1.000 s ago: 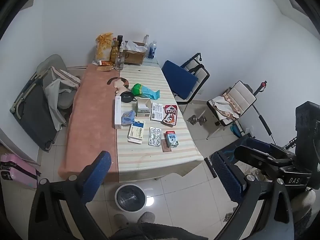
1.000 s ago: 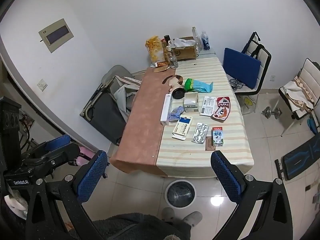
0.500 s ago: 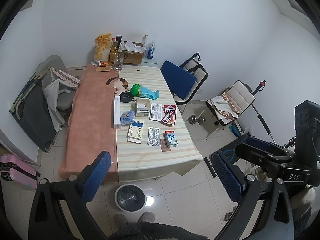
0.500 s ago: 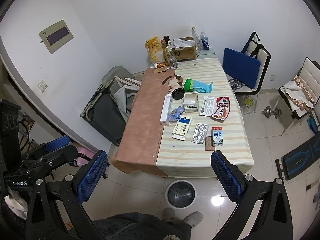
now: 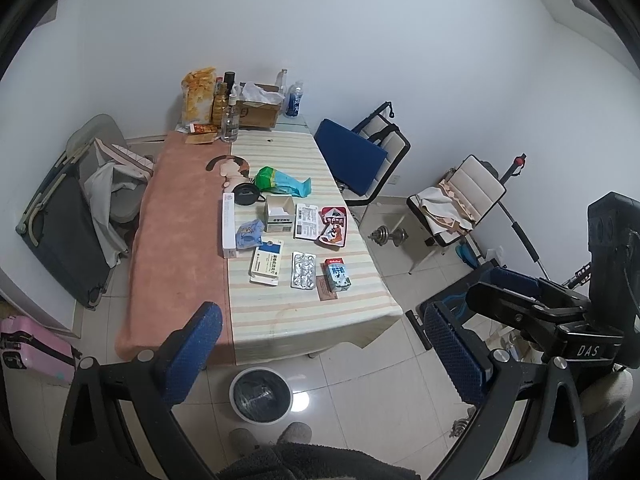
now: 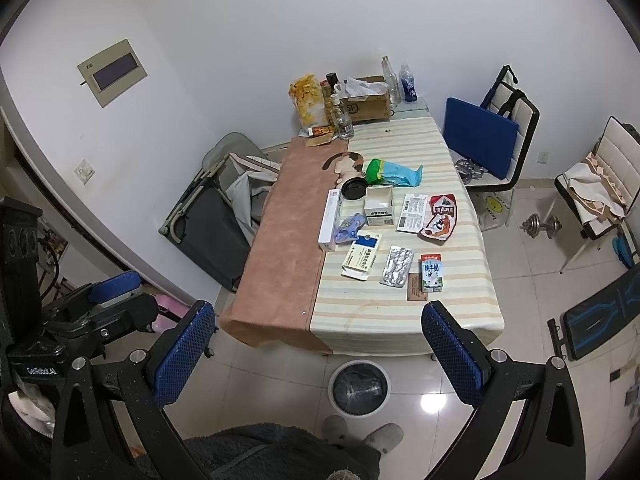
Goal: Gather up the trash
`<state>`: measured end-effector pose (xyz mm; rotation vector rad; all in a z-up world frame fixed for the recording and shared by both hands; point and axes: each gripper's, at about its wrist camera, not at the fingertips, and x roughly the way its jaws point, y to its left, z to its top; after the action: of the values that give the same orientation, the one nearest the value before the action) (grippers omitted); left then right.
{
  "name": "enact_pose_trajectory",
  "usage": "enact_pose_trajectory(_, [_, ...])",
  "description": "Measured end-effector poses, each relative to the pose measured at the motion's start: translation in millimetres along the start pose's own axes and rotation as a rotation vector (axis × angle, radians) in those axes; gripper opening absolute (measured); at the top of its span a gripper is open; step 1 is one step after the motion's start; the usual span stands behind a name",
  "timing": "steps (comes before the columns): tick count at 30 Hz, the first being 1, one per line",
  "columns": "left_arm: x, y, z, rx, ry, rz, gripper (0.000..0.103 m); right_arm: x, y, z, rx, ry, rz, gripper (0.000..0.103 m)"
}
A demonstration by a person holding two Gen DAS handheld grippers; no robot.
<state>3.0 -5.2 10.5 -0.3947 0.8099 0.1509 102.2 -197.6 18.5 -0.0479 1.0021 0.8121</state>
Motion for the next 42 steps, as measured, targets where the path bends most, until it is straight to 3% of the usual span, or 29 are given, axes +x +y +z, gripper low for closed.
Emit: enact_pose_trajectory(42, [2.9, -8.3, -3.4, 0.005, 0.003, -0.002, 0.103, 1.9, 5.7, 4.6, -0.013, 0.016, 0.002, 0.103])
